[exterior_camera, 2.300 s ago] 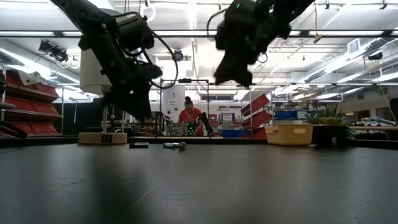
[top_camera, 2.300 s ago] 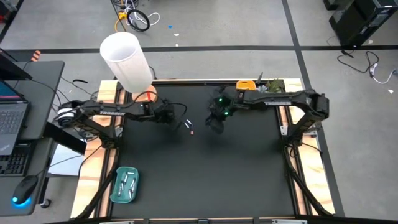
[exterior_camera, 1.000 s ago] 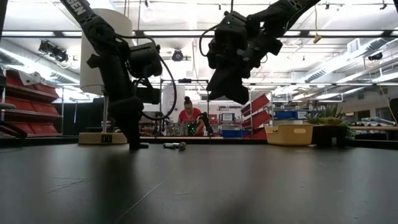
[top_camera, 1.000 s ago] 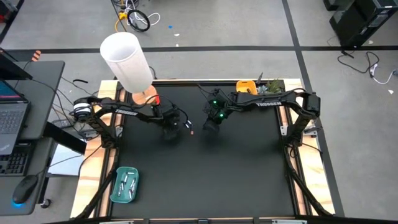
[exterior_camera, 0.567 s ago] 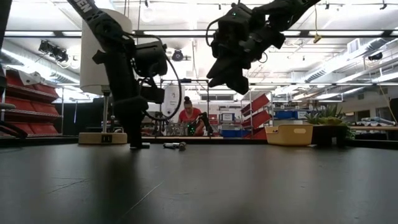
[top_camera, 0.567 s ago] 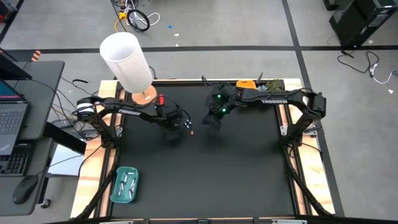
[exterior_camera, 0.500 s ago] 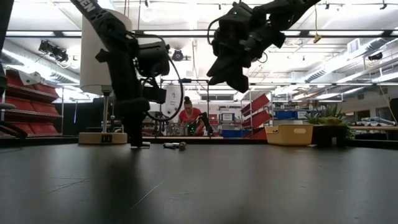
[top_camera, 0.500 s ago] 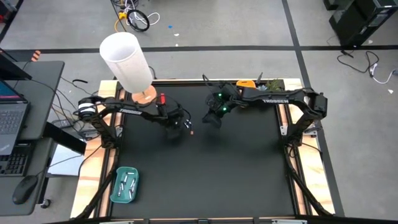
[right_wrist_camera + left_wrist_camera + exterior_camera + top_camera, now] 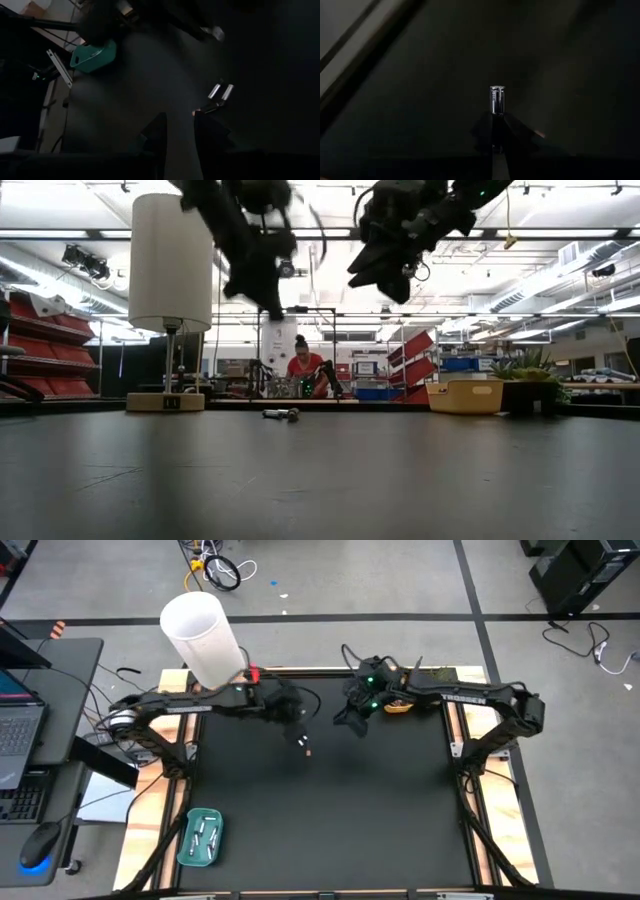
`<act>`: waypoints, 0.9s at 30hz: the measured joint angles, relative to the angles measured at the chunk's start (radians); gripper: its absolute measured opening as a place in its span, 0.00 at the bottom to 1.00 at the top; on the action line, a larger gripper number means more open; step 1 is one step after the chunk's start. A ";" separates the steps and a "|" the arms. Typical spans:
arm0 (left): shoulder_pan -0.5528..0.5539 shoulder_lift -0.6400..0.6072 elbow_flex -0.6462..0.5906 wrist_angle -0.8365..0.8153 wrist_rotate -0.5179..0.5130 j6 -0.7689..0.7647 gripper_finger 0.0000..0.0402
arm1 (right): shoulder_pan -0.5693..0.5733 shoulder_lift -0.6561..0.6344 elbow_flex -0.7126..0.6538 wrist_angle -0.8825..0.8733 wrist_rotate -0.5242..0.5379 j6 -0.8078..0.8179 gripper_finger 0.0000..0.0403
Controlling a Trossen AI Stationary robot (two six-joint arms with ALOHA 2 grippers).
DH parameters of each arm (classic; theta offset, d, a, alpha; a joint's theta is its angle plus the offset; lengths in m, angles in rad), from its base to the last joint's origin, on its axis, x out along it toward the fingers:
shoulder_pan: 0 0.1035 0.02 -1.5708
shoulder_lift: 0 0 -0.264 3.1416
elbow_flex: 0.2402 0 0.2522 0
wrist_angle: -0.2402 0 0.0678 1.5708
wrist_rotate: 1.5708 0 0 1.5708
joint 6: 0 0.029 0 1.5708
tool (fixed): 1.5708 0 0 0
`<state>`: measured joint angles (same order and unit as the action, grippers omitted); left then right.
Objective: Sort batteries
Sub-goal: Put the left silver battery into the blue bin
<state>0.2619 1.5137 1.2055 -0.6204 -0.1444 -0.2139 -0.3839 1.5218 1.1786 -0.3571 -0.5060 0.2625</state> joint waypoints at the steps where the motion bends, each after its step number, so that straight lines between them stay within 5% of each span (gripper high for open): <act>1: -0.003 -0.027 0.013 -0.001 0.000 -0.020 0.08 | -0.004 -0.015 0.000 -0.013 0.001 -0.009 0.21; 10: -0.157 -0.238 0.034 -0.182 -0.014 -0.386 0.08 | -0.023 -0.165 0.000 -0.156 0.055 -0.120 0.21; 19: -0.585 -0.295 0.034 -0.399 -0.020 -0.978 0.08 | -0.023 -0.252 0.000 -0.351 0.116 -0.247 0.21; 27: -0.947 -0.250 0.034 -0.426 -0.022 -1.493 0.08 | -0.022 -0.280 0.000 -0.358 0.120 -0.267 0.21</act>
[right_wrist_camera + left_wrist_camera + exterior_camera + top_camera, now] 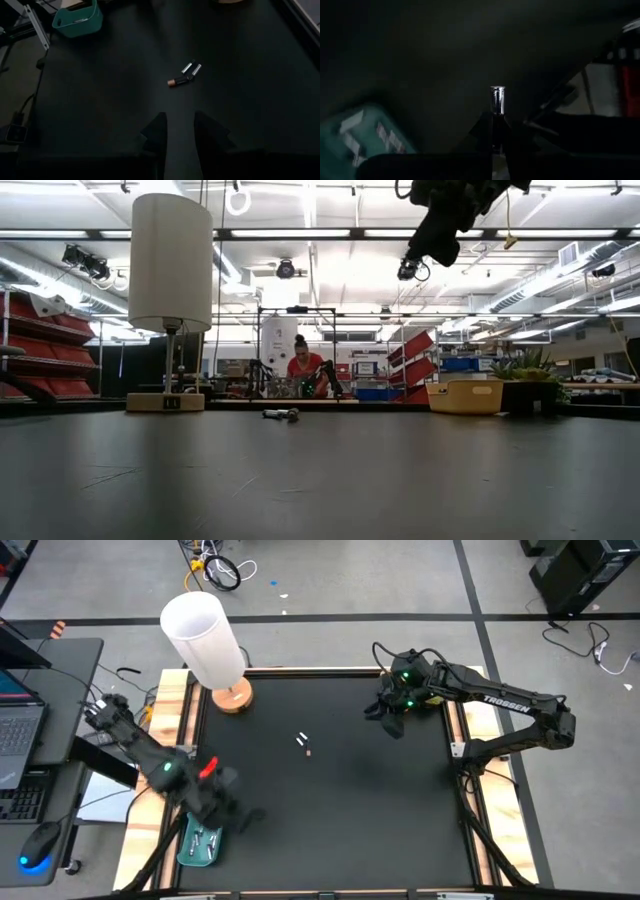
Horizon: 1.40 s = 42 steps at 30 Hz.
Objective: Sort batteries
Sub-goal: Put the left silver battery into the blue bin
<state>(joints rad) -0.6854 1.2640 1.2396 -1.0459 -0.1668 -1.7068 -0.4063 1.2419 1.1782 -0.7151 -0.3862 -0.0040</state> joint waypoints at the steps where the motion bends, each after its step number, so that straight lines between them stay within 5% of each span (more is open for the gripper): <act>1: -0.038 0.009 0.000 -0.011 0.000 -0.054 0.08 | 0.000 0.000 0.000 0.000 0.000 0.000 0.21; 9: -0.270 0.068 -0.001 -0.063 -0.006 -0.394 0.08 | 0.001 0.000 0.000 0.000 0.000 0.000 0.21; 23: -0.350 0.140 -0.041 -0.286 0.040 -0.443 0.08 | 0.001 0.000 0.000 0.003 0.000 0.013 0.21; 35: -0.347 0.140 -0.380 0.105 0.106 -0.466 0.08 | 0.001 0.000 0.000 0.003 0.000 0.067 0.21; 42: -0.343 0.140 -0.489 0.194 0.113 -0.467 0.08 | 0.001 0.000 0.000 0.002 0.000 0.114 0.21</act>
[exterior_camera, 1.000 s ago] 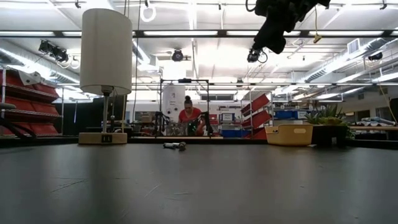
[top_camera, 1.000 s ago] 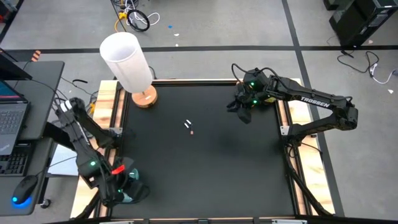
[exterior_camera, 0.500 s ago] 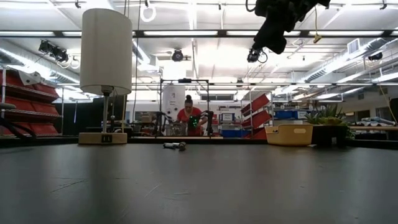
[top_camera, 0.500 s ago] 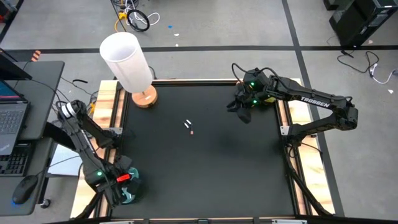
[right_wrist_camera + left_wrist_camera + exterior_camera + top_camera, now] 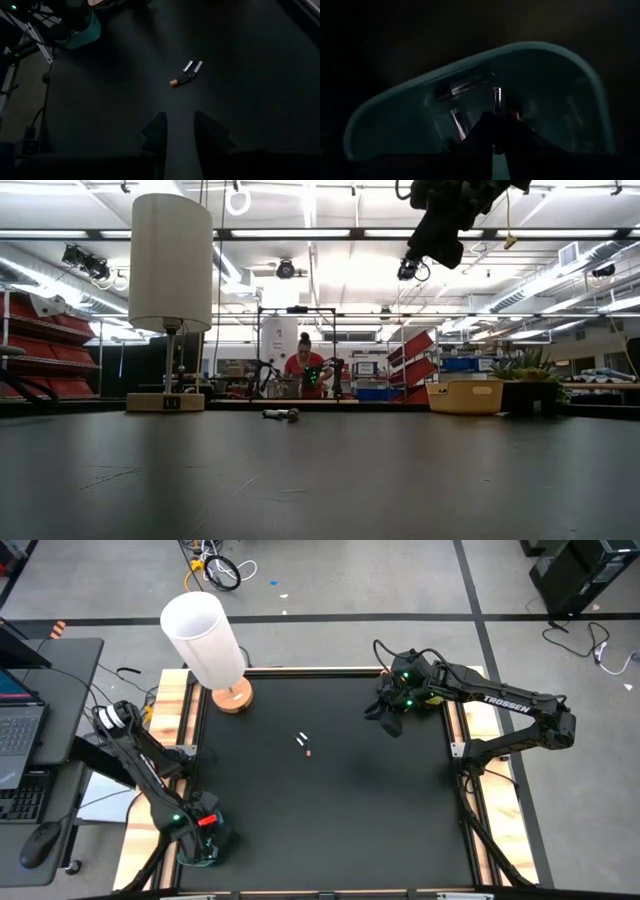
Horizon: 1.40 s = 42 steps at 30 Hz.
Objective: Sort batteries
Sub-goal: Put the left silver battery into the blue bin, then put the black battery into the yellow bin
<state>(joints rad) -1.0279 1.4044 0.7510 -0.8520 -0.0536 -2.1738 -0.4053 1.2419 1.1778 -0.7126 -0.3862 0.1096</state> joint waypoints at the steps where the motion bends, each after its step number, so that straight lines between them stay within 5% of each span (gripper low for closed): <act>1: 0.000 0.000 -0.014 0.021 0.000 0.000 0.08 | 0.000 0.000 0.000 0.000 0.000 0.003 0.21; 11: -0.002 -0.006 -0.114 0.169 0.000 0.007 0.09 | 0.000 0.000 0.000 0.000 0.000 0.023 0.21; 22: 0.019 0.003 -0.052 0.054 0.095 -0.008 0.45 | 0.000 0.001 0.000 0.017 0.001 0.021 0.21; 29: 0.020 0.002 0.091 -0.098 0.119 -0.031 0.46 | 0.000 0.001 0.000 0.067 -0.020 0.016 0.21; 35: 0.034 0.002 0.282 -0.386 0.118 -0.045 0.46 | 0.006 0.001 0.000 0.093 -0.032 -0.010 0.21; 42: 0.093 0.000 0.487 -0.577 0.050 -0.024 0.46 | 0.006 0.001 0.000 0.099 -0.034 -0.036 0.21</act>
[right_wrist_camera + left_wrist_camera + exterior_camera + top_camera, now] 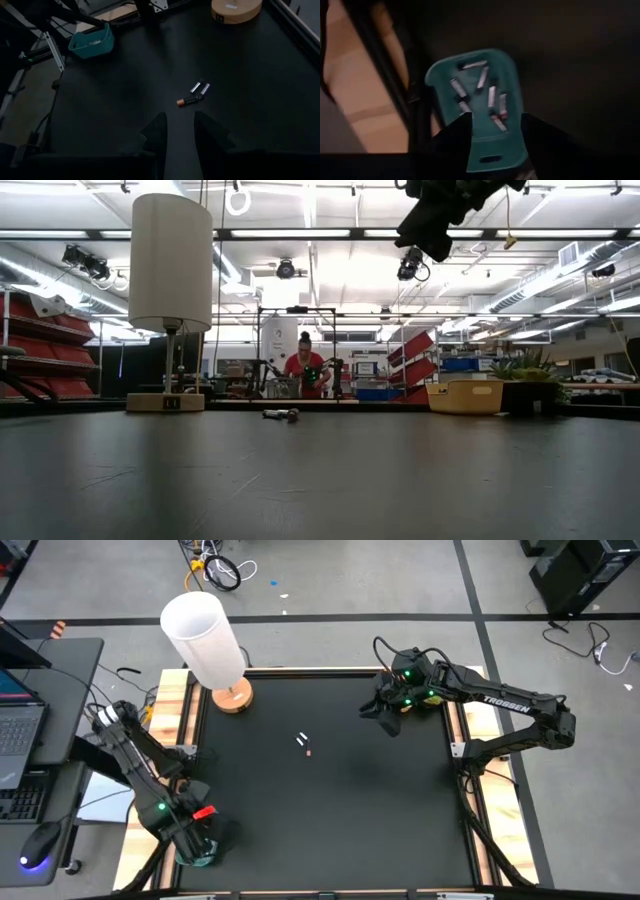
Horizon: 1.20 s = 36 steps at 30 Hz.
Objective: Sort batteries
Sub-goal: Put the black battery into the yellow bin
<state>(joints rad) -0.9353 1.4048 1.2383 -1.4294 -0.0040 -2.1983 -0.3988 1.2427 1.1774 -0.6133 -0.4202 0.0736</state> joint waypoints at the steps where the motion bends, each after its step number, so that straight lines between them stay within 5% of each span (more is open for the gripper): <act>1: 0.010 0.000 0.023 -0.012 -0.023 0.011 0.46 | 0.000 0.000 0.000 0.000 0.000 -0.003 0.21; 10: 0.192 0.000 0.117 -0.046 -0.225 0.192 0.46 | 0.009 0.000 0.000 0.000 0.000 -0.006 0.21; 21: 0.568 0.062 0.116 0.128 -0.296 0.780 0.46 | 0.031 0.000 0.000 -0.003 0.027 0.009 0.21; 28: 0.786 0.123 0.116 0.319 -0.258 1.195 0.46 | 0.031 0.000 0.000 -0.008 0.035 0.014 0.21; 36: 0.990 0.254 0.115 0.511 -0.065 1.503 0.46 | 0.031 0.000 -0.059 0.002 0.095 0.076 0.21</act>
<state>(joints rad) 0.0552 1.6590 1.3537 -0.9187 -0.0687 -0.6950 -0.3679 1.2427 1.1181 -0.6112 -0.3256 0.1500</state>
